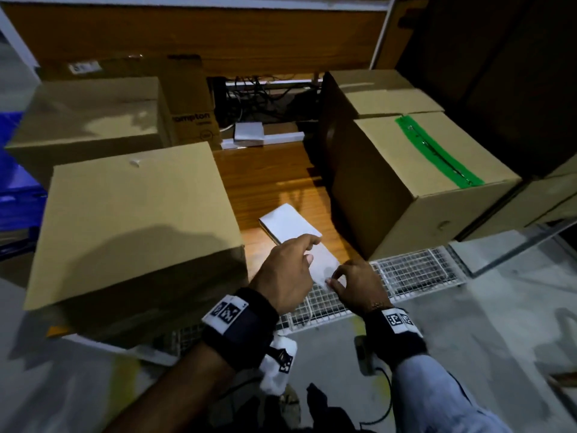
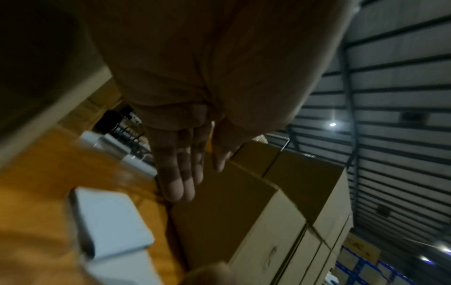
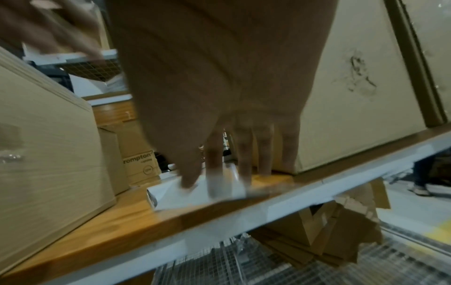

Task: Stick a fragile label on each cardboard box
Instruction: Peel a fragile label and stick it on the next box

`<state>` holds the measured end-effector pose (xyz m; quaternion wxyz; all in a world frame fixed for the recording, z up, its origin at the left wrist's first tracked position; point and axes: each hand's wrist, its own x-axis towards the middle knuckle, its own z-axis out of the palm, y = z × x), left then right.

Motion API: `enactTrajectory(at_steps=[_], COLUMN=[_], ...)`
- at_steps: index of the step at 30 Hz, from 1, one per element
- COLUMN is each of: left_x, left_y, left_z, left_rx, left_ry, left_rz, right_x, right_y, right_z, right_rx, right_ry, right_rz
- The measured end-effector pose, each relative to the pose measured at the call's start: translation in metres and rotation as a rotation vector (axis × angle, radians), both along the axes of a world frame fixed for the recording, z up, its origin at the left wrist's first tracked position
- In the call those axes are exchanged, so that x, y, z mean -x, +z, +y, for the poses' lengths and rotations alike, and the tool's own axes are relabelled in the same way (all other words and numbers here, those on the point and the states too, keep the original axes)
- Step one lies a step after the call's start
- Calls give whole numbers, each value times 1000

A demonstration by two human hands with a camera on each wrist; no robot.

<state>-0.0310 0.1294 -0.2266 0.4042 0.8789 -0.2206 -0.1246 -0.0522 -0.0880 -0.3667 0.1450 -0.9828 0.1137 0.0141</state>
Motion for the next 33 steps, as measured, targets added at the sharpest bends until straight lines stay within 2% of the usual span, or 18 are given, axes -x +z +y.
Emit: enactTrajectory(at_steps=[6, 9, 13, 17, 23, 27, 33], left_x=[-17, -22, -22, -20, -24, -27, -37], left_y=[-51, -66, -81, -87, -94, -99, -97], left_z=[-18, -26, -28, -21, -12, -9, -10], left_rx=[-84, -150, -230, -211, -162, -117, 44], left_ry=[264, 274, 286, 285, 349, 389, 471], left_rz=[145, 202, 277, 296, 262, 250, 259], right_x=[-29, -56, -82, -97, -102, -103, -89], right_y=[17, 19, 11, -3, 4, 17, 79], right_z=[0, 10, 21, 27, 30, 25, 7], right_rx=[-109, -113, 66, 188, 214, 99, -48], right_ry=[62, 107, 257, 316, 326, 233, 96], right_rz=[15, 23, 138, 148, 59, -54, -329])
